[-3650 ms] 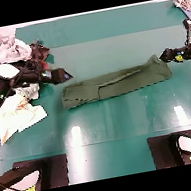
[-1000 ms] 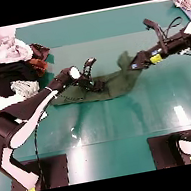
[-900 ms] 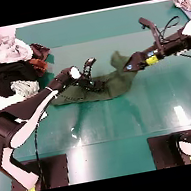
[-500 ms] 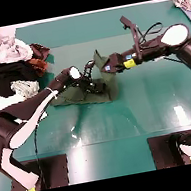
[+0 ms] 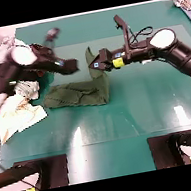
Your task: Fold the shirts.
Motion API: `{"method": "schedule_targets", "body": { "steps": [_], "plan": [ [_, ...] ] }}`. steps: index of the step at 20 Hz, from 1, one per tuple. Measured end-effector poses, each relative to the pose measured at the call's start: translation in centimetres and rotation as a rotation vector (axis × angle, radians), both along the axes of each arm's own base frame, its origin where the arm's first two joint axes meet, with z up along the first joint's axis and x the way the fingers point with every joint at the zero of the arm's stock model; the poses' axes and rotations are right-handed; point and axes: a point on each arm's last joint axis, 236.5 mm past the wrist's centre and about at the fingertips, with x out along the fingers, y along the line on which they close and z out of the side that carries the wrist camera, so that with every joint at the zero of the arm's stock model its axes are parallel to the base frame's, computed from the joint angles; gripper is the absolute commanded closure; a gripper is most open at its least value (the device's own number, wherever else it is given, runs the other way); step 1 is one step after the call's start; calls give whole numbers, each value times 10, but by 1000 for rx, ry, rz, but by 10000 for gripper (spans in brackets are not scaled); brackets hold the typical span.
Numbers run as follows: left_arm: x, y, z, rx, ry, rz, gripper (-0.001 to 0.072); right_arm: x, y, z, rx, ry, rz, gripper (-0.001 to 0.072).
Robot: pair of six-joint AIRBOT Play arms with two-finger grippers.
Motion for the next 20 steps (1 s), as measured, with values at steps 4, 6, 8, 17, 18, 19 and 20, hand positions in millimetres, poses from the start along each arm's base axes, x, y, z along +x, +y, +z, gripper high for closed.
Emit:
{"method": "schedule_targets", "body": {
  "steps": [4, 6, 8, 17, 18, 19, 20],
  "plan": [
    [-4, 96, 60, 95, -116, 216, 682, -5, 47, -7, 61, 10, 24, 691],
    [-16, 131, 75, 145, -133, 289, 682, -4, 91, -9, 113, 7, 67, 691],
    [-29, 146, 76, 180, -112, 312, 683, -1, 132, -15, 148, 9, 107, 690],
    [-51, 170, 68, 268, -44, 339, 682, -8, 287, -105, 251, 198, 164, 302],
    [-52, 171, 67, 270, -39, 338, 682, -7, 290, -119, 241, 219, 154, 303],
    [-53, 171, 67, 273, -35, 338, 682, -5, 290, -129, 233, 234, 144, 303],
    [-54, 172, 66, 275, -31, 338, 682, 0, 287, -135, 225, 234, 142, 304]
  ]
}}
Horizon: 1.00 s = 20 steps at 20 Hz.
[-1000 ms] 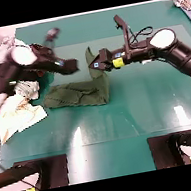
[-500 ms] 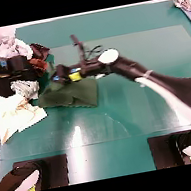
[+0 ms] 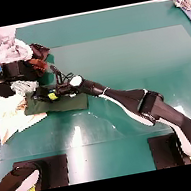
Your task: Fold the shirts.
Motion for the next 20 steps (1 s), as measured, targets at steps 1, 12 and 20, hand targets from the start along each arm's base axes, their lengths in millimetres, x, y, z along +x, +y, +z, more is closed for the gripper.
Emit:
{"method": "schedule_targets", "body": {
  "steps": [1, 12, 20],
  "plan": [
    [0, 0, 0, 1, 2, 0, 682, 7, -7, -1, -8, -18, 6, 304],
    [-3, 1, -2, 11, 14, -9, 682, 68, -247, -16, -549, -152, 116, 52],
    [-2, 1, -2, 10, 10, -9, 682, 13, -249, -66, -393, -21, 7, 27]
  ]
}}
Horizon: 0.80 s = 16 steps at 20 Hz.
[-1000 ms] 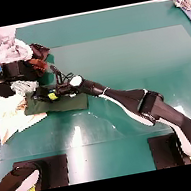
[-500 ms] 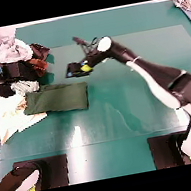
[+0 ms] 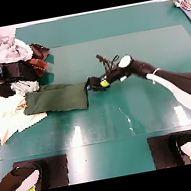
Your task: Fold the shirts.
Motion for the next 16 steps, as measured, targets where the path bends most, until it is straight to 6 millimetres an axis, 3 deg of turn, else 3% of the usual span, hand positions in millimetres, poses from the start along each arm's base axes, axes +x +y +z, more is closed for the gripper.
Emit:
{"method": "schedule_targets", "body": {
  "steps": [4, 6, 7, 8, 10, 12, 14, 16],
  "plan": [
    [0, 0, 0, -1, 0, 0, 682, 1, 45, -17, 67, -35, -67, 38],
    [-1, 0, -1, 0, 4, -1, 682, 8, 66, -18, 86, -63, -81, 146],
    [-2, 0, -1, 3, 10, -3, 682, 13, 73, -15, 91, -86, -82, 476],
    [-3, 0, -2, 5, 16, -6, 682, 21, 79, -5, 106, -120, -81, 685],
    [-6, 1, -4, 10, 28, -10, 682, 35, 83, 26, 132, -206, -59, 692],
    [-7, 1, -5, 13, 35, -14, 682, 49, 76, 71, 149, -315, -24, 693],
    [-8, 1, -6, 13, 39, -15, 682, 63, 55, 112, 133, -395, -16, 694],
    [-9, -1, -6, 8, 43, -19, 682, 81, 18, 147, 74, -466, -38, 694]
  ]
}}
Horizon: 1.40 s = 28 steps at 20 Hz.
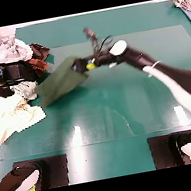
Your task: Fold the shirts.
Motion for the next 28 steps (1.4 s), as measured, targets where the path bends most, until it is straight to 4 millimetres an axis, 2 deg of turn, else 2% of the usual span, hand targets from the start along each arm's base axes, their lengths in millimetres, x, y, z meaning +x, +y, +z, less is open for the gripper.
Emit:
{"method": "schedule_targets", "body": {
  "steps": [1, 3, 5, 6, 9, 12, 14, 16, 18, 20, 25, 28],
  "plan": [
    [-1, -2, 0, -6, 2, -4, 683, 10, -24, 12, -39, -22, -32, 694],
    [-2, -7, 1, -26, 5, -13, 683, 35, -86, 27, -135, -41, -135, 694],
    [-3, -13, 2, -51, 7, -24, 682, 60, -163, 31, -227, -21, -264, 693],
    [-3, -17, 2, -65, 9, -31, 682, 69, -207, 28, -273, 7, -336, 693],
    [-5, -27, 5, -106, 12, -49, 682, 80, -341, 19, -360, 108, -559, 693],
    [-6, -37, 8, -152, 11, -67, 682, 61, -480, 11, -391, 216, -807, 693],
    [-6, -46, 12, -188, 4, -78, 682, 33, -559, 7, -384, 290, -965, 693],
    [-4, -52, 16, -218, -10, -85, 682, -5, -622, -2, -359, 380, -1104, 693],
    [-2, -57, 20, -243, -21, -88, 682, -48, -660, -19, -325, 498, -1192, 693],
    [-2, -60, 22, -258, -25, -92, 682, -90, -684, -35, -281, 606, -1266, 693],
    [-3, -63, 23, -271, -20, -96, 682, -186, -718, -68, -300, 780, -1460, 693],
    [-5, -63, 22, -271, -14, -98, 683, -232, -730, -79, -347, 815, -1590, 693]
  ]
}}
